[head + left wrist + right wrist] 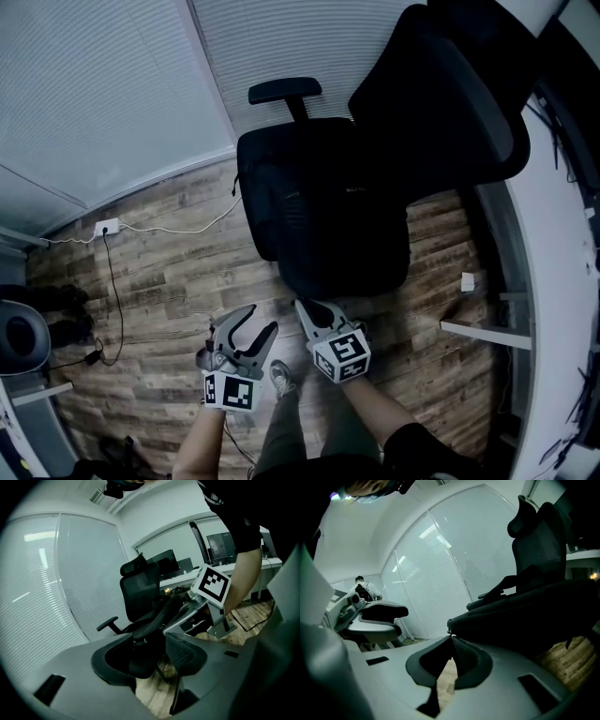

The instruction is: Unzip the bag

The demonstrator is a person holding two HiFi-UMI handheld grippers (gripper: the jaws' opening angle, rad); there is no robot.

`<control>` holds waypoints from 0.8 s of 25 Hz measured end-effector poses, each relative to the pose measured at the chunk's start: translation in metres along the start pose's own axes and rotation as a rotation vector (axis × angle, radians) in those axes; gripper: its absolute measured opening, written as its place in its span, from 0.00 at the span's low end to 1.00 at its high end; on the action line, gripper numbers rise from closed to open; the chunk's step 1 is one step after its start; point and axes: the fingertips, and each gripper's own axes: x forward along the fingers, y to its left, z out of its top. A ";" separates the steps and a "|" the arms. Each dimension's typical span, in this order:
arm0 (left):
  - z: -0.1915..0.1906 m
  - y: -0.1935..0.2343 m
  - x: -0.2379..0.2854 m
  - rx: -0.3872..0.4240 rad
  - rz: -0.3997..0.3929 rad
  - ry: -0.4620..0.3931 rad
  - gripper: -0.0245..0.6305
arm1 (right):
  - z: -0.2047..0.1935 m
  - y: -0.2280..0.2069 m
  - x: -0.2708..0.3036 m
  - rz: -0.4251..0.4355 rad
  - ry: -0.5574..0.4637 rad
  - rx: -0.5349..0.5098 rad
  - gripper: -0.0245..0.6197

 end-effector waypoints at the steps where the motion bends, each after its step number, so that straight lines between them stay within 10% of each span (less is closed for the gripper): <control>1: -0.001 0.001 0.005 0.013 -0.006 0.005 0.36 | 0.000 0.000 -0.001 0.015 0.010 -0.001 0.11; 20: -0.014 -0.005 0.095 0.387 -0.223 0.072 0.45 | 0.002 -0.003 -0.011 0.195 0.130 -0.008 0.11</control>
